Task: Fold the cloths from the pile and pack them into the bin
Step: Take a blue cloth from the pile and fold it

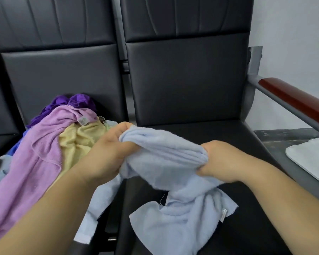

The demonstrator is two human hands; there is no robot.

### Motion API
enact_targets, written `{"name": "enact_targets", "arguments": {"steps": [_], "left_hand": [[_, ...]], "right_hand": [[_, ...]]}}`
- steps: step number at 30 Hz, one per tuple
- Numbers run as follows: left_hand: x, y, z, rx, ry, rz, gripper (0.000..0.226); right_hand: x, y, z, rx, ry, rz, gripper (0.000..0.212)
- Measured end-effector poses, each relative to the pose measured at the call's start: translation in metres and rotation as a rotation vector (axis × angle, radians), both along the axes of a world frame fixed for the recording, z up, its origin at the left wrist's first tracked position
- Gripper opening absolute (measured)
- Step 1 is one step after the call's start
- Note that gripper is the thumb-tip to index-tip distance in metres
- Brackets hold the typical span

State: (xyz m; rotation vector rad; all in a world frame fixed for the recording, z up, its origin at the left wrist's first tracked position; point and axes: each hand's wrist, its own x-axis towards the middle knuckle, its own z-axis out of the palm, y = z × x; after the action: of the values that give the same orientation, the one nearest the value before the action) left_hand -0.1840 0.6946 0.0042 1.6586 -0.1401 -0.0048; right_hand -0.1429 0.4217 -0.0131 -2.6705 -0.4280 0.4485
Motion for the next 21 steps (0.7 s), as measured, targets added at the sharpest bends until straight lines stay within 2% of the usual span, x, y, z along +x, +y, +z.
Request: {"name": "enact_targets", "arguments": {"steps": [1,2,4,5,6,8,10,12,13,14,15,17,18,19,20,21], "left_hand": [[0.000,0.001,0.000,0.153,-0.016,-0.047,0.021],[-0.001,0.000,0.000,0.367,-0.025,-0.091,0.023],[0.000,0.002,-0.006,0.767,0.006,-0.116,0.022],[0.001,0.002,-0.010,0.863,0.035,-0.118,0.023],[0.001,0.002,-0.012,0.865,0.059,-0.118,0.021],[0.001,0.002,-0.011,0.638,0.053,-0.084,0.012],[-0.002,-0.001,-0.004,0.377,0.002,0.031,0.015],[-0.002,-0.004,0.002,0.176,-0.064,0.071,0.017],[-0.002,-0.004,0.002,0.148,-0.081,0.033,0.015],[-0.005,-0.006,0.005,0.161,-0.058,-0.033,0.013],[-0.005,-0.005,0.003,0.258,-0.023,-0.100,0.013],[-0.003,-0.002,-0.006,0.655,0.048,-0.167,0.023],[-0.002,-0.001,-0.010,0.846,0.063,-0.140,0.025],[0.001,0.001,-0.015,0.920,0.051,-0.095,0.023],[0.002,0.003,-0.017,0.888,0.041,-0.047,0.017],[0.005,0.006,-0.021,0.751,0.017,-0.029,0.008]], "right_hand": [[0.002,0.001,0.001,-0.028,-0.062,-0.029,0.019],[0.003,0.001,0.003,0.044,-0.079,-0.079,0.019],[0.000,0.000,0.008,0.370,0.005,-0.172,0.024],[-0.004,0.000,0.010,0.544,0.094,-0.197,0.029],[-0.006,-0.001,0.012,0.681,0.194,-0.205,0.027],[-0.011,-0.001,0.014,0.766,0.359,-0.163,0.012],[-0.012,-0.002,0.015,0.584,0.415,-0.077,0.022],[-0.010,0.000,0.013,0.308,0.333,-0.049,0.026],[-0.008,0.003,0.009,0.203,0.265,-0.060,0.023],[-0.006,0.006,0.009,0.112,0.181,-0.055,0.019],[-0.005,0.009,0.008,0.031,0.090,-0.032,0.018],[-0.004,0.012,0.008,0.023,-0.032,0.000,0.021],[-0.001,0.010,0.007,0.150,-0.015,-0.041,0.024],[0.000,0.007,0.006,0.398,0.062,-0.134,0.024],[-0.001,0.004,0.005,0.657,0.171,-0.210,0.019],[-0.004,0.002,0.005,0.858,0.281,-0.218,0.009]]}}
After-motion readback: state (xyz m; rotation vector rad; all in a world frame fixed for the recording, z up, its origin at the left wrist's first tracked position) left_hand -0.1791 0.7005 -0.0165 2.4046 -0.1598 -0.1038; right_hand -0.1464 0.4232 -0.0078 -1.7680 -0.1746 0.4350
